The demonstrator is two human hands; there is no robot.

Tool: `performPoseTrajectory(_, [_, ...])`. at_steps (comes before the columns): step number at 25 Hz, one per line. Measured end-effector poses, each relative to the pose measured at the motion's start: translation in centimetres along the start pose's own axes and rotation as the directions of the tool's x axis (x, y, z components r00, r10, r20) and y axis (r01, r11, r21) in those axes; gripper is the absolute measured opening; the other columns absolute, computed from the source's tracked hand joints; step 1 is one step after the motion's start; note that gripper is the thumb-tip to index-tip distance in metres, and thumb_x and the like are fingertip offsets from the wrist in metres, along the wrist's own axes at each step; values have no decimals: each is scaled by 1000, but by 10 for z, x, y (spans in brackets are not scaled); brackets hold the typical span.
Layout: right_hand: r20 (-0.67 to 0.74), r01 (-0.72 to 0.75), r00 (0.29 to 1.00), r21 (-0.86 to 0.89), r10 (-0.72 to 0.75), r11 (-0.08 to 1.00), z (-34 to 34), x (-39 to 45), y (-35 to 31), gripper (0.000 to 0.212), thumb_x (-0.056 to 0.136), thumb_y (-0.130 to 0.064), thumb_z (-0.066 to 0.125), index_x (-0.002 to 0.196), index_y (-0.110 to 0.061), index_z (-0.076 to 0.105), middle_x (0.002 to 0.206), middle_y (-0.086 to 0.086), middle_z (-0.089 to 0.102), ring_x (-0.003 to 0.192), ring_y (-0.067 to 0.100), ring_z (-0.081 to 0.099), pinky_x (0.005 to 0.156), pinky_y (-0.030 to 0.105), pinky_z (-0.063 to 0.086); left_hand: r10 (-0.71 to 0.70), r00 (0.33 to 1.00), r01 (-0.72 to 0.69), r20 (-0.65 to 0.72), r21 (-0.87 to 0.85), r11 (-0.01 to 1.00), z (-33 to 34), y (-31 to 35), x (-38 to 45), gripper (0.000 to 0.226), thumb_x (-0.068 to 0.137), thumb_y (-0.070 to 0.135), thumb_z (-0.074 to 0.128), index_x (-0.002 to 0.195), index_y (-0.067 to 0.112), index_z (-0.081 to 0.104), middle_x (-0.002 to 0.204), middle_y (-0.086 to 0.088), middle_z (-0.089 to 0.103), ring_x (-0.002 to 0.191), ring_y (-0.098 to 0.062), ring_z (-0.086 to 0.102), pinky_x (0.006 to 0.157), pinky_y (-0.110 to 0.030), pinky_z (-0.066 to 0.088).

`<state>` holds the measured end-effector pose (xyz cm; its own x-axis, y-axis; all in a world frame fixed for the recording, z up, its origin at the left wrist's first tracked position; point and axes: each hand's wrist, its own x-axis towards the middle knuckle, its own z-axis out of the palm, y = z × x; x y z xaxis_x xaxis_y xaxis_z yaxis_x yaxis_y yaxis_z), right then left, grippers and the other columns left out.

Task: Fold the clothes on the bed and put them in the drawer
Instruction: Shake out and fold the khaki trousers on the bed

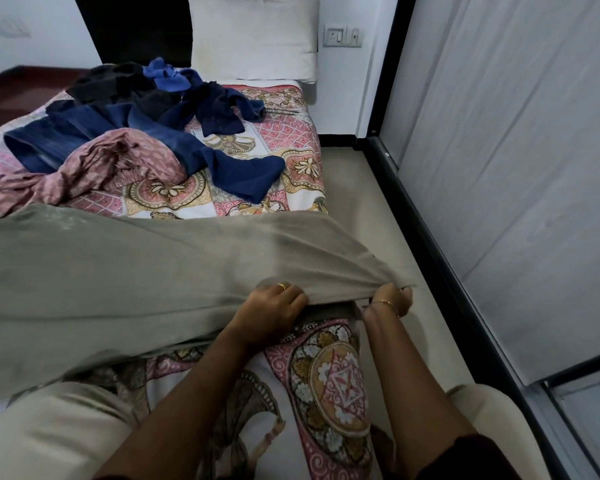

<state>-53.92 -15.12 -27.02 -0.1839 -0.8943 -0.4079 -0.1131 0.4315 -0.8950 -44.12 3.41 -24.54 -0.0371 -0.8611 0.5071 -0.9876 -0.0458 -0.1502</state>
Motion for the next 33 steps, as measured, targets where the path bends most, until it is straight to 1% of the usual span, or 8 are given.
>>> performPoseTrajectory(6, [269,-434,864,-31,426,900,-6,-7,23,29,90,-12,46,109,9,53,108,18,56,80,31,55,79,42,49,24,976,-11,217,-62,998,13,7,-4,29,82,36,46,80,15,65,84,-5,64,72,-23,62,52,-26,48])
performPoseTrajectory(13, [567,-632,646,20,512,775,-26,-22,10,33,97,-15,45,124,3,50,109,19,59,102,27,58,88,31,44,14,987,-9,162,-28,1000,30,9,-1,45,84,20,35,104,0,70,109,-17,68,102,-29,66,84,-36,53])
performPoseTrajectory(18, [505,-502,785,178,359,847,-12,27,15,17,96,-5,42,101,-7,57,131,12,51,111,33,54,93,34,42,43,986,-30,161,-82,996,29,7,-2,52,94,37,31,109,5,69,115,-13,67,109,-28,63,89,-35,50])
performPoseTrajectory(21, [445,-517,805,203,391,832,-12,39,5,36,98,-4,33,130,3,46,141,16,42,129,30,41,103,32,36,-96,953,140,286,-136,981,25,6,10,72,96,55,13,126,7,57,134,-12,54,128,-31,46,103,-50,34])
performPoseTrajectory(25, [378,-465,847,185,374,866,-25,27,-20,38,95,-1,41,132,3,42,137,17,46,123,28,46,94,29,40,-154,690,294,707,-79,953,19,4,20,102,69,77,-18,151,18,2,153,1,-16,140,-18,-19,114,-36,-10])
performPoseTrajectory(27, [436,-469,843,309,315,828,-24,16,-37,35,91,2,45,126,3,47,127,17,52,110,28,53,81,27,41,-184,656,538,732,-283,794,7,1,26,75,92,64,11,150,17,18,157,4,1,145,-15,-5,114,-29,-5])
performPoseTrajectory(29, [456,-369,873,387,172,845,-11,-1,-58,34,91,3,45,125,5,48,124,18,54,107,30,55,82,32,45,-362,651,758,668,-541,364,-7,-10,37,43,99,40,35,132,16,50,138,5,45,131,-14,36,109,-22,22])
performPoseTrajectory(33, [325,236,893,246,-309,940,39,-74,-91,17,87,-4,57,103,1,61,94,16,62,87,27,59,71,28,43,-575,381,650,724,-652,-391,-40,-49,41,40,98,47,33,103,17,59,103,-5,64,104,-22,56,95,-33,41])
